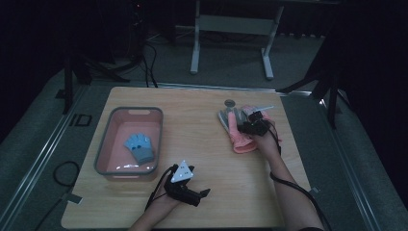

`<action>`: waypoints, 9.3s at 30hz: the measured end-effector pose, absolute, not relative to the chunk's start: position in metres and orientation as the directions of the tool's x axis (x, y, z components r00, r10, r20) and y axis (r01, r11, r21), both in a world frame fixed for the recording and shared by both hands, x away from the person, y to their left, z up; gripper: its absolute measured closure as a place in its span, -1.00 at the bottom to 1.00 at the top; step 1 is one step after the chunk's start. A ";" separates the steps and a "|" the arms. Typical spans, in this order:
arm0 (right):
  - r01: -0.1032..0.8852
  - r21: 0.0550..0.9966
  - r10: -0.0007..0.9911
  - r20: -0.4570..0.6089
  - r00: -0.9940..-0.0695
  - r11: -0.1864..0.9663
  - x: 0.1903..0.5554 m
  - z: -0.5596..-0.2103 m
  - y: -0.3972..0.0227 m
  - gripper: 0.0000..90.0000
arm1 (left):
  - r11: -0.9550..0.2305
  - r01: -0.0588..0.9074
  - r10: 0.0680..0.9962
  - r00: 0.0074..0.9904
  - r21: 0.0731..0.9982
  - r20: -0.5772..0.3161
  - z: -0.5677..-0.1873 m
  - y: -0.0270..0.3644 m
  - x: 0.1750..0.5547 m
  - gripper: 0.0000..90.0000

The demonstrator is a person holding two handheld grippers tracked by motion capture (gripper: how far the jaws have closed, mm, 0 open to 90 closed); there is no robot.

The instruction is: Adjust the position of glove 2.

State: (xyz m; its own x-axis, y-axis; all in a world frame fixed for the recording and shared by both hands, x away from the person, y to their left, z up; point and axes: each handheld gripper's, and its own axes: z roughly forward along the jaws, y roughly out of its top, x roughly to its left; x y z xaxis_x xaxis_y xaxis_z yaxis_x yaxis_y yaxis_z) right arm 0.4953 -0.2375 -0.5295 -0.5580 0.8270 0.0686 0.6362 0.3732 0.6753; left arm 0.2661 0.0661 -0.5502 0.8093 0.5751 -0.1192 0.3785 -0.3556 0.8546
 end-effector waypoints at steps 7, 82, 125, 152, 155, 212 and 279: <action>0.621 0.686 0.837 0.033 -0.546 0.378 0.489 -0.531 -0.231 0.94 | -0.345 0.384 0.590 0.798 0.856 -0.120 -0.551 0.070 0.264 -0.98; 0.512 0.828 0.857 0.080 -0.509 0.227 0.365 -0.477 -0.247 0.43 | -0.400 0.319 0.567 0.823 0.859 -0.042 -0.558 0.070 0.250 -0.98; 0.711 0.689 0.909 0.198 -0.368 0.138 0.506 -0.531 -0.326 0.92 | -0.410 0.331 0.580 0.814 0.850 -0.037 -0.559 0.072 0.250 -0.98; 0.648 0.761 0.954 0.216 -0.209 -0.030 0.364 -0.476 -0.325 0.99 | -0.409 0.324 0.590 0.807 0.853 -0.023 -0.559 0.074 0.251 -0.98; 0.652 0.757 0.954 0.219 -0.204 -0.034 0.352 -0.476 -0.325 0.99 | -0.410 0.321 0.589 0.808 0.854 -0.021 -0.558 0.074 0.251 -0.98; 0.642 0.747 0.902 0.143 -0.407 0.172 0.344 -0.512 -0.326 0.99 | -0.425 0.337 0.592 0.805 0.840 -0.023 -0.559 0.073 0.251 -0.98; 0.650 0.740 0.901 0.149 -0.408 0.172 0.337 -0.506 -0.163 0.92 | -0.439 0.346 0.596 0.803 0.829 -0.020 -0.560 0.070 0.251 -0.98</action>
